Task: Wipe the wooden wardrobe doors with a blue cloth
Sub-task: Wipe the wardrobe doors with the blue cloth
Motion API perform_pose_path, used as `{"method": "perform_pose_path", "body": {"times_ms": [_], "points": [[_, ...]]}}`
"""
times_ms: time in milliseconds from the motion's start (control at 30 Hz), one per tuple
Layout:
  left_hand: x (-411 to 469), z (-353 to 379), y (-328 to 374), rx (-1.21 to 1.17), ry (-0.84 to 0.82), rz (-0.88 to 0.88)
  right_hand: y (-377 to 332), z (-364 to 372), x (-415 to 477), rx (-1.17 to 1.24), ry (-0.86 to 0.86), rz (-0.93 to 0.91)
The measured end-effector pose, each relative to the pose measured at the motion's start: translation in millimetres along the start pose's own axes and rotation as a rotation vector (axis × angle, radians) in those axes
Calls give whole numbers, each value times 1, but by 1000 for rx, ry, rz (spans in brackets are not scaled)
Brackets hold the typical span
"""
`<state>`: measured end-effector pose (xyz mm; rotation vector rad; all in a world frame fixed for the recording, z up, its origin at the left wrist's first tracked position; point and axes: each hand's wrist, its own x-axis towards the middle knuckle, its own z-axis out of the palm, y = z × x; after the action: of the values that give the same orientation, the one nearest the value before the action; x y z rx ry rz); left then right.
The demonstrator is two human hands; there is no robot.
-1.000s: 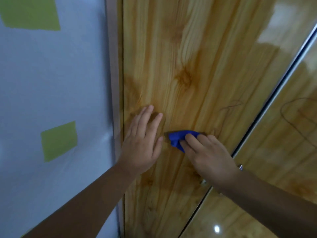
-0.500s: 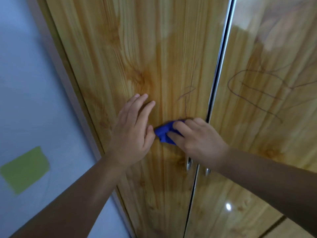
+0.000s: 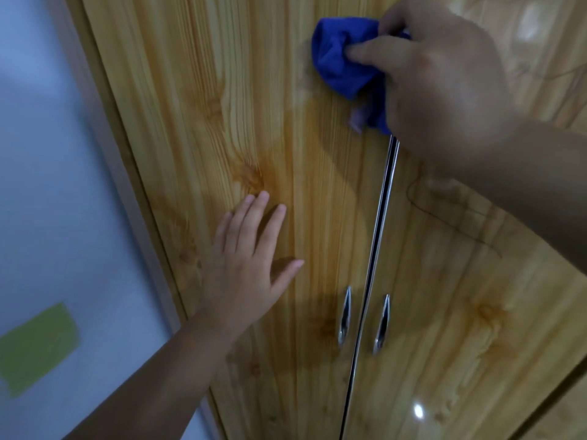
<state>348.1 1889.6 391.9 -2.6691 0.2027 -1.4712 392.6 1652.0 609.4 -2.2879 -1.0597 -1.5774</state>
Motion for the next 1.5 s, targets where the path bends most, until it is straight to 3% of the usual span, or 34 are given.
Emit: {"method": "perform_pose_path", "body": {"times_ms": [200, 433, 667, 933, 1333, 1500], "points": [[0, 3, 0, -45, 39, -3, -16, 24, -28, -110, 77, -2], [1, 4, -6, -197, 79, -9, -82, 87, -153, -9, -219, -90], [-1, 5, -8, -146, 86, 25, -119, 124, -220, 110, -413, -131], [-3, 5, -8, -107, 52, 12, -112, 109, -205, 96, -467, -162], [21, -26, 16, -127, 1, -99, -28, 21, -81, -18, -285, -149], [70, -48, 53, -130, 62, -34, -13, -12, -26, -11, -250, -123]]}}
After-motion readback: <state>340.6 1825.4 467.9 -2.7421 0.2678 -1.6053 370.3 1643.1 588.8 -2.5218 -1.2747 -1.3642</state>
